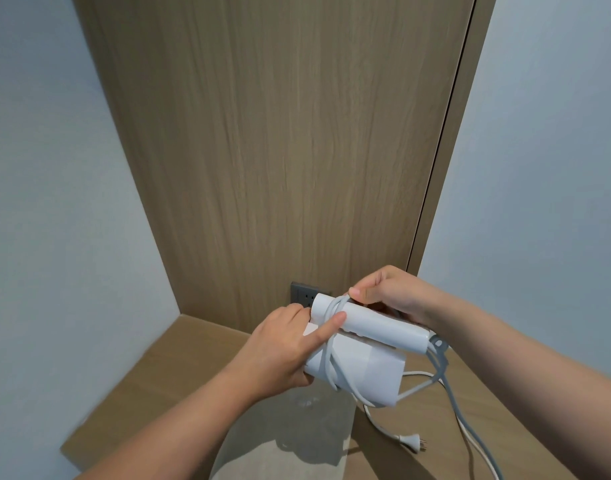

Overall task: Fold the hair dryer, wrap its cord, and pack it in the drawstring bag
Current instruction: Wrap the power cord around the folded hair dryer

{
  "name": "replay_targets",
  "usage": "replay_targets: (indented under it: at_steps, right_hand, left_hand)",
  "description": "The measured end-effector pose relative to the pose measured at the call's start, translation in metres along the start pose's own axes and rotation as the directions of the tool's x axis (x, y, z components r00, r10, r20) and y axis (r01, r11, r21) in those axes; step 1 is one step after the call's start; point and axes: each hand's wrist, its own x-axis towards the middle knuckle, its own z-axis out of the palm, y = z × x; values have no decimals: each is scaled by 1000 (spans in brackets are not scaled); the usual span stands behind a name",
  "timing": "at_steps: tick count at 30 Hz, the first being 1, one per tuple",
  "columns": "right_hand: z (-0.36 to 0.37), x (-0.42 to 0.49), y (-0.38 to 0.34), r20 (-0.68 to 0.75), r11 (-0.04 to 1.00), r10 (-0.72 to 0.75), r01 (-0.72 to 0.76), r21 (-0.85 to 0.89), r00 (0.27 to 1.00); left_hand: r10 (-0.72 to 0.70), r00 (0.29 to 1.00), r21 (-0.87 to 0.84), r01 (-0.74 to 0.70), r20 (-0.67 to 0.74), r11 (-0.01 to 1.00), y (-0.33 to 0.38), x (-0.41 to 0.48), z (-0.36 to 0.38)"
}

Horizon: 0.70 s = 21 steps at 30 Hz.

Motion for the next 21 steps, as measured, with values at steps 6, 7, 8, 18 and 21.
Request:
replay_targets:
  at_steps: [6, 7, 8, 18, 21]
  right_hand:
    - [-3, 0, -10, -20, 974, 31, -35, -222, 999]
    - [-4, 2, -11, -6, 968, 53, -53, -246, 999]
    - [-6, 4, -10, 12, 960, 84, -78, -267, 996]
    - [-42, 18, 48, 124, 971, 33, -61, 232, 992]
    - [-34, 15, 69, 26, 934, 62, -67, 351, 998]
  left_hand:
    - [36, 999, -43, -35, 4, 998, 1, -5, 1]
    - [41, 999, -53, -41, 8, 998, 1, -7, 0]
    - [46, 999, -60, -45, 10, 997, 1, -8, 0]
    - [-366, 914, -345, 406, 176, 846, -8, -16, -6]
    - [-561, 796, -509, 588, 228, 628, -12, -14, -7]
